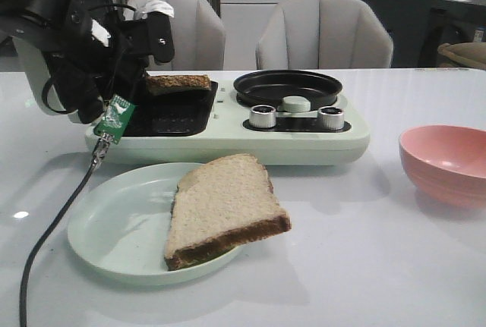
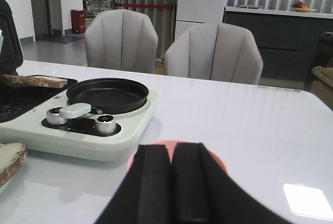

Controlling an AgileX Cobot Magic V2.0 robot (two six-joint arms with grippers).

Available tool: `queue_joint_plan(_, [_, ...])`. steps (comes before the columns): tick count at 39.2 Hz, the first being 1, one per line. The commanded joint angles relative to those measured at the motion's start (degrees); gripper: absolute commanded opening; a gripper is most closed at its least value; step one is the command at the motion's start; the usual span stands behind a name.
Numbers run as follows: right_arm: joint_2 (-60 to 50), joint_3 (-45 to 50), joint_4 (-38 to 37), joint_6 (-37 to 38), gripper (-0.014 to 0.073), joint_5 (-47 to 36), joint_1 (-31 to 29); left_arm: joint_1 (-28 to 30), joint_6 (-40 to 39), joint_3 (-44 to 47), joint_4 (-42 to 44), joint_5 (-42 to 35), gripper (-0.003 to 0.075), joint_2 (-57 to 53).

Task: Make breakfast with bread and shrimp
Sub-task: 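Lower the bread into the sandwich maker tray and open the left gripper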

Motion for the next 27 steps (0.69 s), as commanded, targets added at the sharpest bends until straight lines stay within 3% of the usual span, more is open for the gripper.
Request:
queue_joint_plan(1, [-1.18, -0.97, -0.53, -0.19, 0.0118, -4.21, -0.41, 0.24, -0.85, -1.85, -2.89, -0.23, 0.0177, -2.27])
queue_joint_plan(12, [-1.18, -0.97, -0.53, -0.19, 0.0118, -4.21, -0.41, 0.12, -0.85, -2.08, -7.81, 1.63, 0.0576, -2.27])
queue_joint_plan(22, [-1.18, -0.97, -0.53, -0.19, 0.0118, -4.21, -0.41, -0.73, -0.16, -2.08, -17.32, 4.27, 0.0583, -4.18])
queue_joint_plan(27, [-1.18, -0.97, -0.53, -0.19, 0.0118, -4.21, -0.41, -1.22, 3.77, -2.08, -24.27, 6.22, 0.0583, -5.09])
